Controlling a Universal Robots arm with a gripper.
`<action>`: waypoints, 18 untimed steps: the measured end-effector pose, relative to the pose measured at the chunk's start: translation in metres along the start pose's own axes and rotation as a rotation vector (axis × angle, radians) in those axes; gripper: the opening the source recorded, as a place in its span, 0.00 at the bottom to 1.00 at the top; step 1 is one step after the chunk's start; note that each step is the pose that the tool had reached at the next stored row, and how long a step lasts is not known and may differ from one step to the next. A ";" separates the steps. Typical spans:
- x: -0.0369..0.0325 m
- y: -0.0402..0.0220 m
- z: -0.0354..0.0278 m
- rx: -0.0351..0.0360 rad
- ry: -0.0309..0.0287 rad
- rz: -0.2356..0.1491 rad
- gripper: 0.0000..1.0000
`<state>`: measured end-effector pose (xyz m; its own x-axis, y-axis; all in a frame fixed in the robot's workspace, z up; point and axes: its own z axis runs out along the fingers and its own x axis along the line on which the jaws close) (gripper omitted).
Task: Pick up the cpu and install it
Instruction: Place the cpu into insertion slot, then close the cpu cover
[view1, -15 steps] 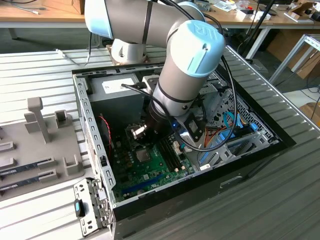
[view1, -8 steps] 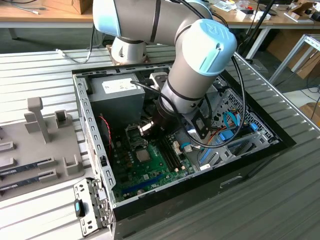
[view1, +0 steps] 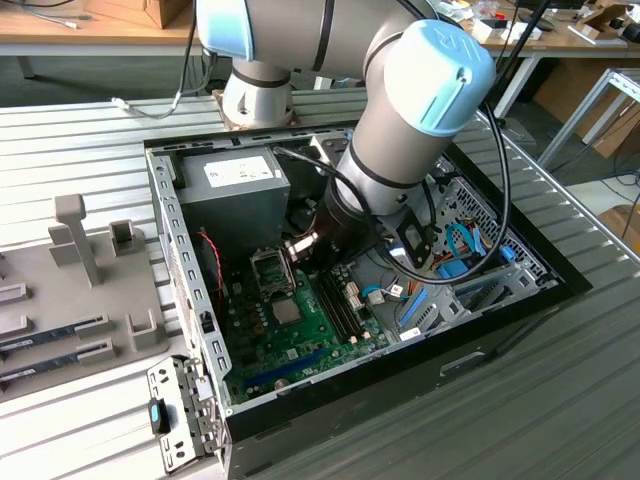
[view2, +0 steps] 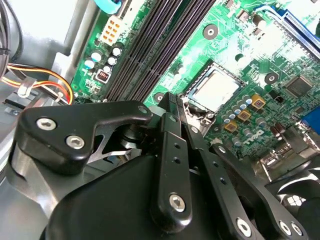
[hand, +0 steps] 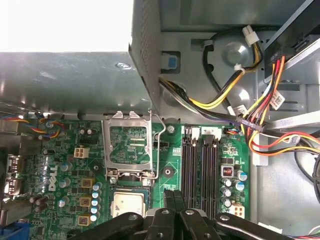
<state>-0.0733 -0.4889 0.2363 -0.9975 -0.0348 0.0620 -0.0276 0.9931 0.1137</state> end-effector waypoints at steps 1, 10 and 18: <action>0.0000 0.0000 0.0000 0.0001 0.0000 0.000 0.11; -0.0001 0.0000 -0.0001 0.0003 0.0003 0.000 0.11; -0.0084 0.0092 0.0005 0.0007 0.0022 -0.008 0.11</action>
<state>-0.0652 -0.4794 0.2364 -0.9970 -0.0435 0.0633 -0.0361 0.9929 0.1135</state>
